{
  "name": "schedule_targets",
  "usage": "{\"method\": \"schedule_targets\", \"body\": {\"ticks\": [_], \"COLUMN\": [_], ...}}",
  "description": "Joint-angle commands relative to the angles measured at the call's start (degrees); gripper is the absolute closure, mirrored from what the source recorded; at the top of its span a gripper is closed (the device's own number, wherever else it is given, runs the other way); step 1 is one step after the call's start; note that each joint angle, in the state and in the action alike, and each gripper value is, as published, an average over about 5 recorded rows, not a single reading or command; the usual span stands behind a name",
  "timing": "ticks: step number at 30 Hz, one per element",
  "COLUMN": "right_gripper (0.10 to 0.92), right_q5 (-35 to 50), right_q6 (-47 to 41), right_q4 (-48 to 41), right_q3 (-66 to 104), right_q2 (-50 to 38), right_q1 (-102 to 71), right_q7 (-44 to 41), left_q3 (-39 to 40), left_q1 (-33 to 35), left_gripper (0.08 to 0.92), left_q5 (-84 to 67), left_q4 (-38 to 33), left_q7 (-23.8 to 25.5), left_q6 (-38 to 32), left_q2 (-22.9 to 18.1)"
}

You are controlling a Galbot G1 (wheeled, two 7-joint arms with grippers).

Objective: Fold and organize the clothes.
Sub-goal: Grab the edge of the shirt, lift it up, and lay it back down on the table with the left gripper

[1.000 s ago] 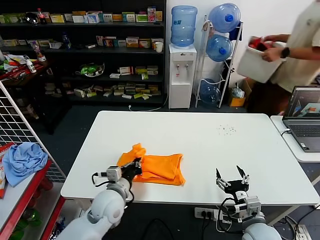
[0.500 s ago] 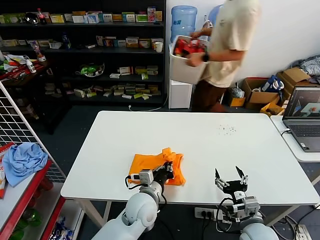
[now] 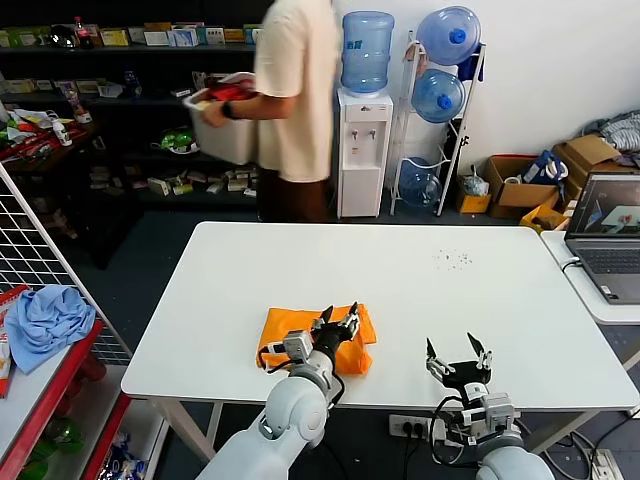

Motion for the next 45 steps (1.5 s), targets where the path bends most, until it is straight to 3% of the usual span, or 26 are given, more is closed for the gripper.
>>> {"method": "schedule_targets", "body": {"ticks": [1,4,8,14,20,25,35,45], "right_gripper": [0.203,0.203,0.203,0.203,0.203,0.203,0.203,0.203], "right_q5": [0.1,0.1,0.1,0.5,1.0,1.3,1.6,1.8], "right_q6": [-0.1,-0.1,0.1,0.1,0.1,0.2,0.2,-0.2], "right_q4": [0.0,-0.2,-0.6,-1.0,-1.1,-1.1,-1.1,-0.6], "right_q3": [-0.3,-0.7,-1.1,-1.1,-0.6,0.2,0.9,0.7], "right_q2": [-0.5,-0.6,-0.8,-1.2,-1.5,-1.8,-1.9,-1.9], "right_q1": [0.2,0.5,0.8,0.9,0.6,0.0,-0.6,-0.2], "right_q7": [-0.2,-0.7,-1.3,-1.7,-2.0,-2.3,-2.3,-2.2], "left_q3": [-5.7,-8.1,-10.8,-13.5,-13.6,-12.3,-10.7,-10.0], "left_q1": [2.9,4.4,5.5,5.0,3.1,1.1,-1.5,-1.9], "left_gripper": [0.274,0.206,0.179,0.177,0.177,0.177,0.177,0.206], "left_q5": [1.7,1.0,-0.8,-4.4,-8.1,-8.4,-7.3,-7.2], "left_q4": [-2.5,-4.8,-6.3,-2.8,1.4,4.3,9.9,9.6], "left_q7": [4.2,7.7,12.1,19.2,27.0,30.1,30.5,30.0], "left_q6": [0.4,2.4,5.7,11.4,14.6,15.7,15.8,16.6], "left_q2": [11.8,18.0,24.4,28.6,27.8,26.0,23.6,22.9]}}
